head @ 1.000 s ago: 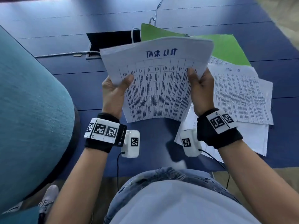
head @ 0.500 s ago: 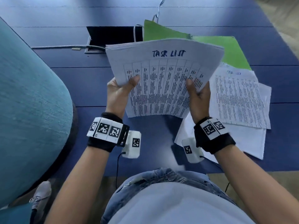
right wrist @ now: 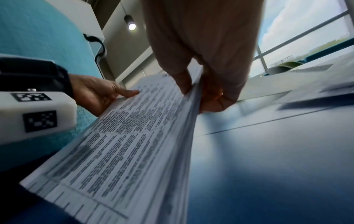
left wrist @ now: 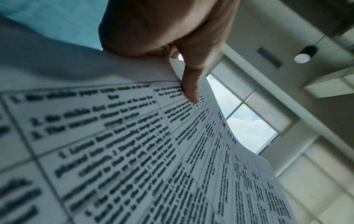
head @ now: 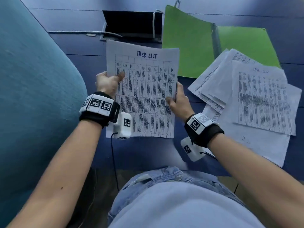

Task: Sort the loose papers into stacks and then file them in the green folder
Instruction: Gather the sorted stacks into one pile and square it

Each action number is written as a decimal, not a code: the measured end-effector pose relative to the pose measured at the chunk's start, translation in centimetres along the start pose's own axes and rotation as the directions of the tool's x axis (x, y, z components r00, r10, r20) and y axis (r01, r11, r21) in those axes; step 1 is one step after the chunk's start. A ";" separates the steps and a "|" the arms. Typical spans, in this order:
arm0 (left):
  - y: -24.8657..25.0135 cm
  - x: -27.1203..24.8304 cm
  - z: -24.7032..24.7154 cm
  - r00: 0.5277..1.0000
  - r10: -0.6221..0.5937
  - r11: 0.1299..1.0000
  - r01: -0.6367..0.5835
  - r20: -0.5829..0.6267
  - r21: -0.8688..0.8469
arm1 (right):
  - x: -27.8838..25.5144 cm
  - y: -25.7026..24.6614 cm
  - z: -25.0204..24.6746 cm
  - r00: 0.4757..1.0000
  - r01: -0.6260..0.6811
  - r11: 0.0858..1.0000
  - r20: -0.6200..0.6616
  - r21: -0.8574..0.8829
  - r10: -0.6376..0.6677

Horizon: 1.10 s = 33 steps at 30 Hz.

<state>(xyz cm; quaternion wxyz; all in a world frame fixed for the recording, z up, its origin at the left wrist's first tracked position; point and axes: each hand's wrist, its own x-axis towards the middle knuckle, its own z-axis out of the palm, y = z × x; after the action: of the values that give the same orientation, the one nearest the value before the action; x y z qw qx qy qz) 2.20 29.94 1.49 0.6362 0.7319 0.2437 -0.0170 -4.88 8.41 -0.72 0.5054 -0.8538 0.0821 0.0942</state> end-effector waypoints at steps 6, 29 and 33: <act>-5.3 3.5 -0.8 0.975 -0.176 0.959 0.200 -0.133 0.199 | 0.4 0.1 2.5 0.986 -0.065 0.967 0.130 -0.247 0.100; -0.2 -0.7 7.9 0.980 0.126 0.728 0.015 -0.157 0.685 | 1.8 1.4 -5.7 0.977 0.020 0.894 0.198 -0.447 0.077; 1.9 -2.5 14.8 0.972 0.230 0.732 -0.206 0.049 0.649 | 2.5 4.2 -11.8 0.985 -0.118 0.901 0.062 -0.417 0.158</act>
<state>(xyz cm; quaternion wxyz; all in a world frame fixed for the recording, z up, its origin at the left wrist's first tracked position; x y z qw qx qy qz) 4.99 15.06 1.25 0.3359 0.9304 0.1462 -0.0133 -2.57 -4.09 0.69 0.3094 -0.9277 0.0967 0.1852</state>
